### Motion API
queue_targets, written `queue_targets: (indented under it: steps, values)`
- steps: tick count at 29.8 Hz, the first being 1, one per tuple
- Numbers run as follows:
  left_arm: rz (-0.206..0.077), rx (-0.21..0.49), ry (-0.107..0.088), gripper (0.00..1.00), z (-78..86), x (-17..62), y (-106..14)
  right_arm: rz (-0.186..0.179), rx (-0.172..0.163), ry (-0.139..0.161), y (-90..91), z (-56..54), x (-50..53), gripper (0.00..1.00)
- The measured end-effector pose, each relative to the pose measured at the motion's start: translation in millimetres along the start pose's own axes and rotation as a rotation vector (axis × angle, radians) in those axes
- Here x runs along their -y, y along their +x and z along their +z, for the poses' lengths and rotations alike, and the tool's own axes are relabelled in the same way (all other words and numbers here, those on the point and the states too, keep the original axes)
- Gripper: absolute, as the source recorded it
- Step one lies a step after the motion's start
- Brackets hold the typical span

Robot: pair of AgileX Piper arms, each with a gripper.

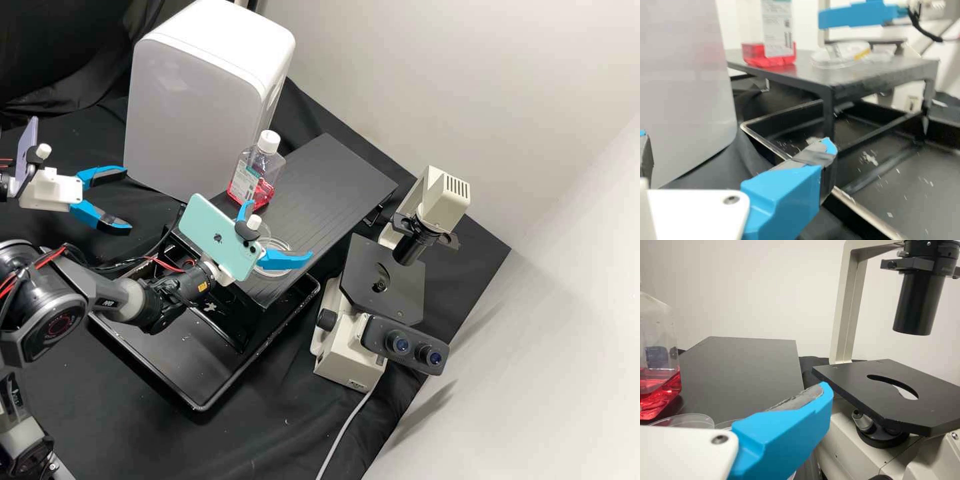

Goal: Place the lid on the petri dish

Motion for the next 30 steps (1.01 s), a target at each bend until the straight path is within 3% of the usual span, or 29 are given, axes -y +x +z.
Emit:
queue_targets:
  steps: [7,12,23,30]
  values:
    - [-0.023,0.021,0.038,1.0,5.8,6.1,0.5,0.0,0.0,0.0,0.0,0.0,0.0,1.0]
    - [-0.037,0.025,0.035,1.0,9.1,10.5,1.3,0.0,0.0,0.0,0.0,0.0,0.0,1.0]
    - [-0.026,-0.049,-0.004,1.0,9.5,11.0,-3.0,0.0,0.0,0.0,0.0,0.0,0.0,1.0]
    - [-0.028,-0.034,-0.003,1.0,14.5,10.6,-8.5,0.0,0.0,0.0,0.0,0.0,0.0,1.0]
